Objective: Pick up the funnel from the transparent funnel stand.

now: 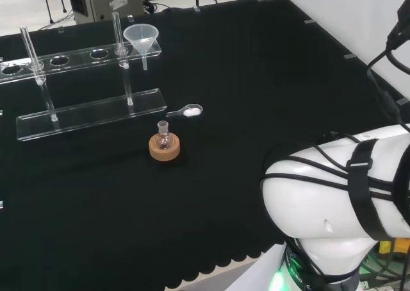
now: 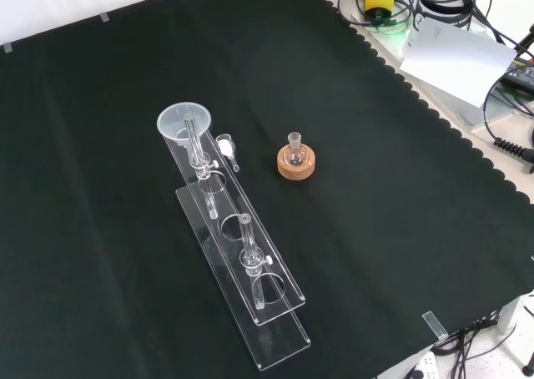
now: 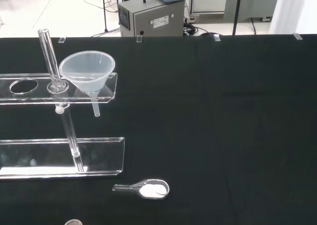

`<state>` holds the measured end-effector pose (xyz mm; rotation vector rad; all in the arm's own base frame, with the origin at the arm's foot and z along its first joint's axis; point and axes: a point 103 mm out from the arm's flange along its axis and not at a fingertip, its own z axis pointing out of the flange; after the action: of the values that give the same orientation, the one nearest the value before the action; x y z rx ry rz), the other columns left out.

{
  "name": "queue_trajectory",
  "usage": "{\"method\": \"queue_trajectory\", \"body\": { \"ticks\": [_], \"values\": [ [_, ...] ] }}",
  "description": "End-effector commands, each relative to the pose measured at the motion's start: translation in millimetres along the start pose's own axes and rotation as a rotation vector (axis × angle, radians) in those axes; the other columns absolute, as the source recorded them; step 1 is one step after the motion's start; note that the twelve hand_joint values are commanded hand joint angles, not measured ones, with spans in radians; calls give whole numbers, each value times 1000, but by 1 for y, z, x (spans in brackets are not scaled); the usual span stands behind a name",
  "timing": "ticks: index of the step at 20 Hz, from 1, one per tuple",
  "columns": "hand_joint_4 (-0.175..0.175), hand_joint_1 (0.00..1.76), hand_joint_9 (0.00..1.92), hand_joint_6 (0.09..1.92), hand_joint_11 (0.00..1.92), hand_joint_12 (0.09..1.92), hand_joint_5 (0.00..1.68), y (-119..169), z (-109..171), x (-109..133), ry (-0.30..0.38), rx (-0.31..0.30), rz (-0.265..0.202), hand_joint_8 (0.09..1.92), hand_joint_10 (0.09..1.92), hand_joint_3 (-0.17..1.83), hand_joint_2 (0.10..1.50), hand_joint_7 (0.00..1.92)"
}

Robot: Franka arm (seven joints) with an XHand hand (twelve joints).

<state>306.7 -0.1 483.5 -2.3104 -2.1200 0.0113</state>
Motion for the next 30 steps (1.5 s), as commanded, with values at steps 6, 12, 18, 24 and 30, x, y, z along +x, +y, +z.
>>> {"method": "queue_trajectory", "body": {
  "ticks": [6, 12, 18, 24, 30],
  "values": [
    [12, 0, 262, 87, 222, 1319, 267, 5, 5, -1, -4, -5, 9, 536, 609, 369, 1214, 100],
    [11, 0, 264, 87, 221, 1320, 280, 24, 15, -1, -8, 9, 37, 535, 607, 356, 1222, 105],
    [11, 0, 267, 87, 221, 1321, 286, 54, 34, -6, -2, 47, 44, 535, 608, 352, 1223, 107],
    [9, 0, 275, 87, 219, 1324, 291, 107, 67, -5, 20, 92, -9, 536, 610, 342, 1215, 114],
    [6, 25, 288, 87, 218, 1330, 296, 155, 99, 15, 12, 138, -65, 540, 610, 324, 1203, 130]
  ]
}}
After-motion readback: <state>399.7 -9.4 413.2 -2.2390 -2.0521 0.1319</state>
